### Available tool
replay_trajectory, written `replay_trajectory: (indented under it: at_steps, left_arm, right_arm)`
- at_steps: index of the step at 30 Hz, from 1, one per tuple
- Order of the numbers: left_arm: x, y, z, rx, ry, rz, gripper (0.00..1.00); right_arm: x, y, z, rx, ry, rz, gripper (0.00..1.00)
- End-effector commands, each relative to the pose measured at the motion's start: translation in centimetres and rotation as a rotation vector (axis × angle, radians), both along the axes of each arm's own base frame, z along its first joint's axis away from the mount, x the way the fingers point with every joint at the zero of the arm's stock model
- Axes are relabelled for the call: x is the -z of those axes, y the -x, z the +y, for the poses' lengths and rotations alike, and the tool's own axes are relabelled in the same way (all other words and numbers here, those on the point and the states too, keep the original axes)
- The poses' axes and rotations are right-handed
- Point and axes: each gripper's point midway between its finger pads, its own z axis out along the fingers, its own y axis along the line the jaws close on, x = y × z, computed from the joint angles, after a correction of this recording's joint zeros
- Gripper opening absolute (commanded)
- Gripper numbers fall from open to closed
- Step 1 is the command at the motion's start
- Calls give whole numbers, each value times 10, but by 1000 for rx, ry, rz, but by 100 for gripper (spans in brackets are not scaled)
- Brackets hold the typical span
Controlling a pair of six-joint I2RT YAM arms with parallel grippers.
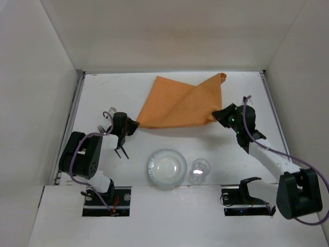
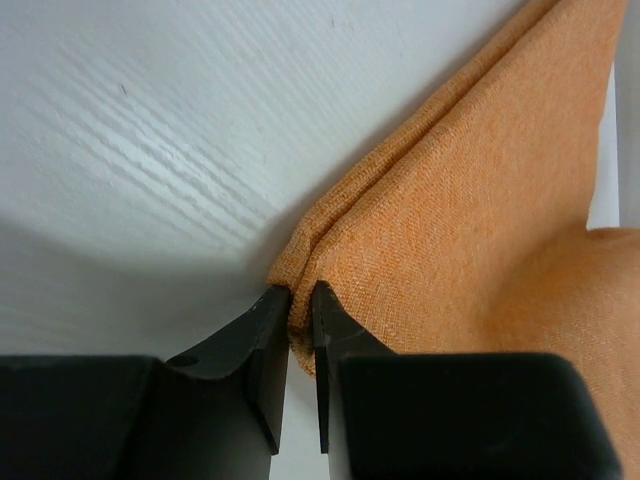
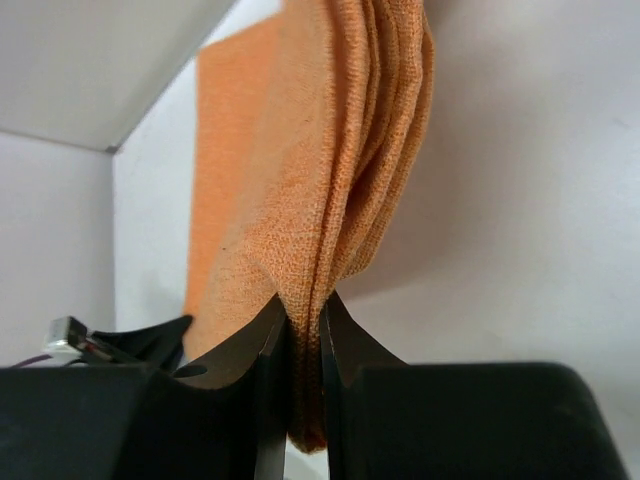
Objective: Set the dinner table for one person
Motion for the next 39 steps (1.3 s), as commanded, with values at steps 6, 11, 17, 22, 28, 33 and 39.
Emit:
replay_trajectory:
  at_steps: [6,11,17,22,28,33,39]
  left_arm:
    - [-23,22,14,-40,-20,-76,9]
    - [-35,47,30,-80,-33,-122,9]
    - [-33,66,37,-93,-70,-117,14]
    - [-28,64,49,-119,-85,-94,20]
    - [-43,56,48,-113,-85,-124,28]
    - [-51,60,52,-96,-183,-109,36]
    - [-68,66,59,-85,-307,-107,42]
  right_arm:
    - [62,46,-73,217,97,158,19]
    - [88,34,-71,227,104,254,20]
    - [86,-4,-65,220,100,269,21]
    - [78,-17,-54,199,85,241,24]
    - [100,-6,-52,194,106,282,46]
    - [66,5,-89,368,199,175,77]
    - [19,24,-102,465,318,60,96]
